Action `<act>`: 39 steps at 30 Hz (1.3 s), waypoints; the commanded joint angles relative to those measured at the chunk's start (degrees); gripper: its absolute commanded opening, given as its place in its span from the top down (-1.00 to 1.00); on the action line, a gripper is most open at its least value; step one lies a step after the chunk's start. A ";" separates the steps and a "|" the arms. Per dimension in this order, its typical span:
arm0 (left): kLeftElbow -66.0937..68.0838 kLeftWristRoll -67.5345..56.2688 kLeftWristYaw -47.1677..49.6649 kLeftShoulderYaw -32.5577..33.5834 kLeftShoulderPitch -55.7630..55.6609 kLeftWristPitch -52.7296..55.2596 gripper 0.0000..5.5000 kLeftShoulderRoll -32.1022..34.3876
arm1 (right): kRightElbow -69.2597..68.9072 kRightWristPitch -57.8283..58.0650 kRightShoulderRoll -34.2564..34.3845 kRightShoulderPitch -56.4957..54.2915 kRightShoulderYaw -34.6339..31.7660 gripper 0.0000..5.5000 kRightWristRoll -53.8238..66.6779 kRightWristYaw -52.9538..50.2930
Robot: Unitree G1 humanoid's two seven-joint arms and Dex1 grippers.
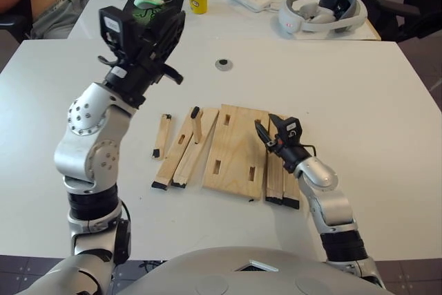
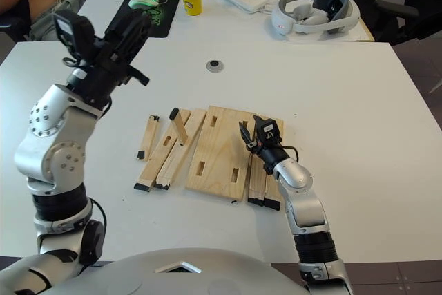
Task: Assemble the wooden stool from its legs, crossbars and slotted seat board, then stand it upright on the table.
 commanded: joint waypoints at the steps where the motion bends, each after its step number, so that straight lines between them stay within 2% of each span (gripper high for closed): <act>1: 0.57 -2.61 -4.64 3.33 6.79 2.80 0.44 5.39 | -2.06 -0.61 1.18 2.25 -1.23 0.19 -0.10 -2.04; 6: -5.04 -7.45 -13.01 1.87 18.89 6.37 0.18 10.14 | -2.73 -1.20 2.06 3.87 -1.96 0.19 -0.84 -4.17; 10: -9.35 -10.23 -15.24 -0.08 25.44 10.52 -0.01 12.87 | -3.40 -1.34 2.49 4.44 -2.09 0.19 -1.14 -5.09; 18: -16.01 -7.40 -8.26 -7.05 30.03 18.61 -0.01 15.31 | -4.39 -0.04 1.58 3.97 -1.20 0.19 -0.93 -3.68; 26: -18.82 -5.65 -0.73 -17.24 19.82 32.81 -0.01 16.54 | -4.98 1.96 0.44 2.58 -0.32 0.19 -0.77 -1.65; 33: -19.55 -7.28 8.53 -15.29 15.47 46.00 -0.01 6.41 | -5.11 3.13 0.12 1.91 0.27 0.19 -0.56 -0.54; 39: -21.65 -6.59 12.44 -12.90 14.64 53.12 -0.01 1.55 | -5.56 3.55 0.35 2.31 0.14 0.19 -0.54 -0.89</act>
